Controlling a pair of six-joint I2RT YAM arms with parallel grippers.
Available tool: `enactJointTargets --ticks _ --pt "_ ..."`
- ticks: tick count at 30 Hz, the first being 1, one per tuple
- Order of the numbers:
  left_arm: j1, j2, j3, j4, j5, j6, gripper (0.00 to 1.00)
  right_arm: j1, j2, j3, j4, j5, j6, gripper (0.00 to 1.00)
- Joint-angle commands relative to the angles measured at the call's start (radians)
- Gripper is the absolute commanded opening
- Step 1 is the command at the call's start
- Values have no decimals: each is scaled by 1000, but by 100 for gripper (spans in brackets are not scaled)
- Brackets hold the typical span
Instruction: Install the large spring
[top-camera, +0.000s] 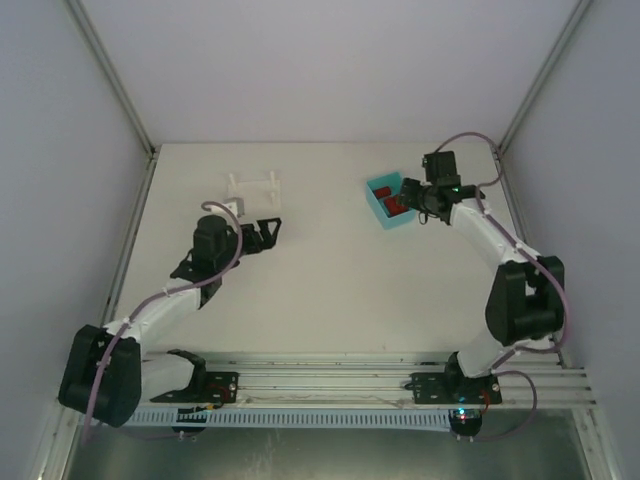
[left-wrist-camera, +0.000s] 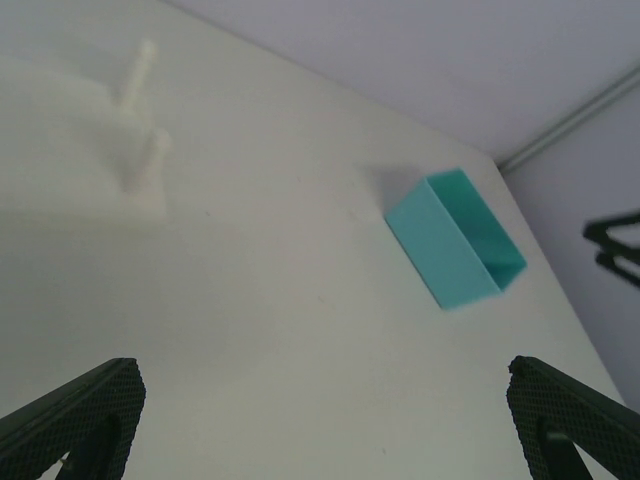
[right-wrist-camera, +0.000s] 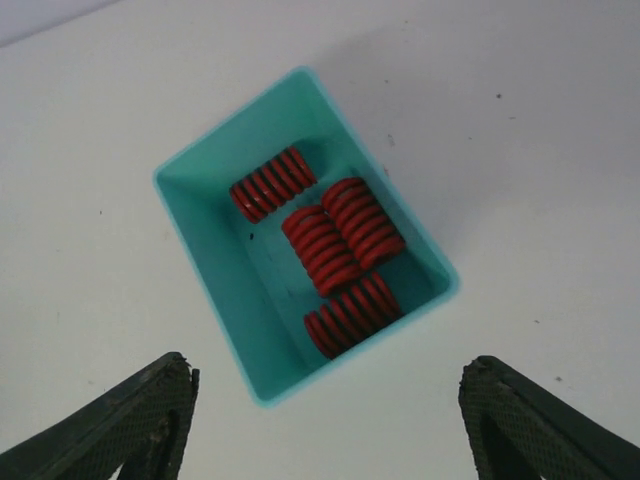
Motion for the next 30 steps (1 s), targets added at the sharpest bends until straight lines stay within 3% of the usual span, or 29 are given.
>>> enactJointTargets --ticks 1,5,10,18,25,30 --pt "-105 6 -42 49 -87 47 99 50 96 105 -63 123 -56 68" --pt "-188 20 -94 99 -158 92 99 75 205 209 -109 168 -31 56" --pt "-219 20 -123 137 -194 171 99 99 318 293 -124 228 46 49" --pt "-231 -62 -170 171 -259 200 99 107 455 445 -187 288 261 50" --pt "-236 -66 -171 163 -282 209 99 107 530 486 -102 268 303 45" --pt "-236 -59 -167 159 -294 213 99 108 603 592 -234 317 403 45"
